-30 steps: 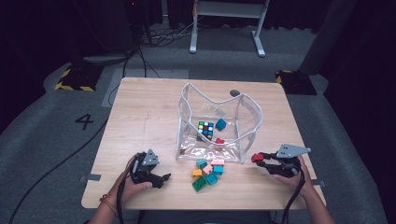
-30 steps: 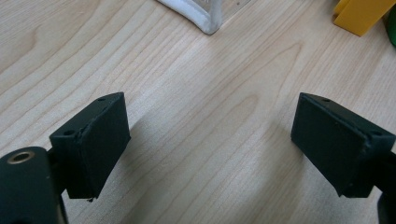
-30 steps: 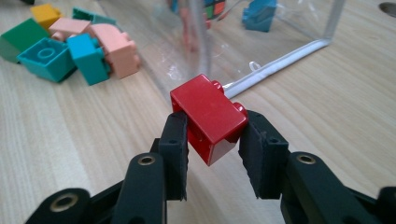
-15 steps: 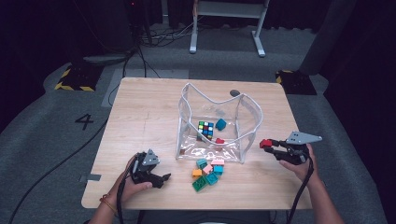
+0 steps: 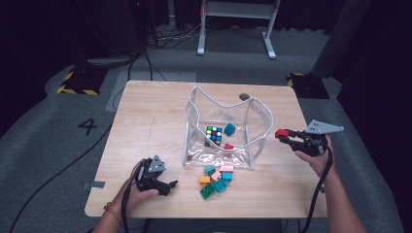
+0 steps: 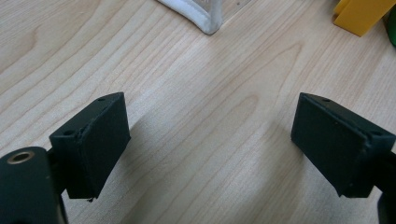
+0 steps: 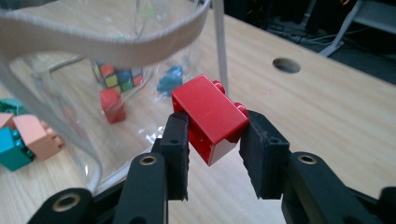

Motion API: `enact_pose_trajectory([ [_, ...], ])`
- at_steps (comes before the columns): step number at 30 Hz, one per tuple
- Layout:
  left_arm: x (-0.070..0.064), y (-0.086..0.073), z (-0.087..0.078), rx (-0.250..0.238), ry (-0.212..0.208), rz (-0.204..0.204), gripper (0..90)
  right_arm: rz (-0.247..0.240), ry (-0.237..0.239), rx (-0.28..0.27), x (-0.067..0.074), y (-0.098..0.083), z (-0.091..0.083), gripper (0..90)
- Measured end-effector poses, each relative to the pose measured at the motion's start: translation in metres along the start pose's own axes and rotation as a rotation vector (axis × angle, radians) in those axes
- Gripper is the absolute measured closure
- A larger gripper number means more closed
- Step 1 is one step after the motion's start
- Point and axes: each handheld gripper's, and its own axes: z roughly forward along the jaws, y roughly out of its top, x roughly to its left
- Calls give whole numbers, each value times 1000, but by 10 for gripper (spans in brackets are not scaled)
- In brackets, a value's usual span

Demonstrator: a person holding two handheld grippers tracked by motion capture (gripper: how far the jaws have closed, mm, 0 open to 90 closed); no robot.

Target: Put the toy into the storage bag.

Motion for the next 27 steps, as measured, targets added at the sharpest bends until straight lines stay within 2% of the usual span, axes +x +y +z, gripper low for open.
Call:
enact_pose_trajectory([
  [2,0,0,0,0,0,0,116,-2,-2,-15,-3,8,-3,634],
  [3,0,0,0,0,0,0,116,15,13,-32,-6,14,-6,634],
  [5,0,0,0,-1,0,0,116,18,21,-56,-9,25,-11,635],
  [8,0,0,0,-4,3,6,114,-14,-2,-70,-11,43,-17,634],
  [12,0,0,0,-5,3,1,115,-23,8,-95,-14,66,-22,635],
  [15,0,0,0,-3,3,3,114,-69,-6,-73,-13,83,-22,634],
  [19,0,0,0,-2,2,1,115,-85,12,-73,-9,103,-19,634],
  [23,0,0,0,-2,2,1,115,-110,34,-79,-4,116,-15,635],
  [27,0,0,0,-4,2,2,114,-115,55,-85,0,125,-9,635],
])
